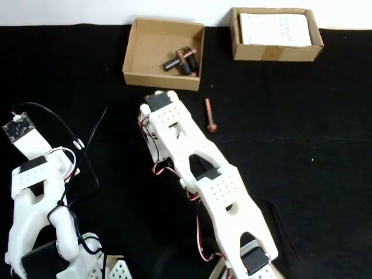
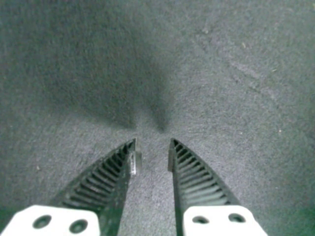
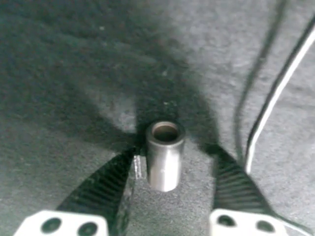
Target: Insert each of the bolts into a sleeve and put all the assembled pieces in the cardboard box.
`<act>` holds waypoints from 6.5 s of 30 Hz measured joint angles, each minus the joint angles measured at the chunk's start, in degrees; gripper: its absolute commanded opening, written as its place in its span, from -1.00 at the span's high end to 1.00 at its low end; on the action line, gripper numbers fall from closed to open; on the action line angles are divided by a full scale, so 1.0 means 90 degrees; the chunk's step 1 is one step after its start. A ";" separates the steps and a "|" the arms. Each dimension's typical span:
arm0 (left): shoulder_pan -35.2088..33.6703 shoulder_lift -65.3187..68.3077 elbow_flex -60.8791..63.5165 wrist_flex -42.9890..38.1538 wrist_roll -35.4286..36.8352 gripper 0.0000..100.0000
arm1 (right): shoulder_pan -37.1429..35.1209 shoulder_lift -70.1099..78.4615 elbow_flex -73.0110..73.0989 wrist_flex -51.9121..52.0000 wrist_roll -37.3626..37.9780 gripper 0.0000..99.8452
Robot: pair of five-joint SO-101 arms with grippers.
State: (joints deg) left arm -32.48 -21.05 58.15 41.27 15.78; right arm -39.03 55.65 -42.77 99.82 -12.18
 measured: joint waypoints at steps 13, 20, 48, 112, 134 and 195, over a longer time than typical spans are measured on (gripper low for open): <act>0.0283 0.0020 -0.0020 0.0469 -0.0713 0.98 | 0.0010 -0.0459 0.0234 0.0039 0.0000 0.96; 0.0772 0.0020 0.0078 0.1289 -0.2598 0.98 | 0.0234 -0.1123 0.1231 0.0039 0.0000 0.96; 0.1211 -0.0039 0.0723 0.3057 -0.6935 0.98 | 0.0449 -0.3839 0.5187 -0.0811 0.0000 0.99; 0.6545 0.9778 -1.4808 0.5265 0.1143 0.71 | 0.4825 -0.7258 0.9915 -0.9758 0.0029 0.98; 0.6349 1.0335 -1.4818 0.4923 0.2335 0.90 | 0.4825 -0.7258 0.9973 -0.9817 0.0029 0.98; 0.4132 0.5568 -0.8508 0.6574 -0.1182 0.60 | 0.4825 -0.7258 0.9993 -0.9817 0.0029 0.98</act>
State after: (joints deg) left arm 4.70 29.05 -18.42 100.44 5.14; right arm 4.40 -9.67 47.16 11.47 -11.91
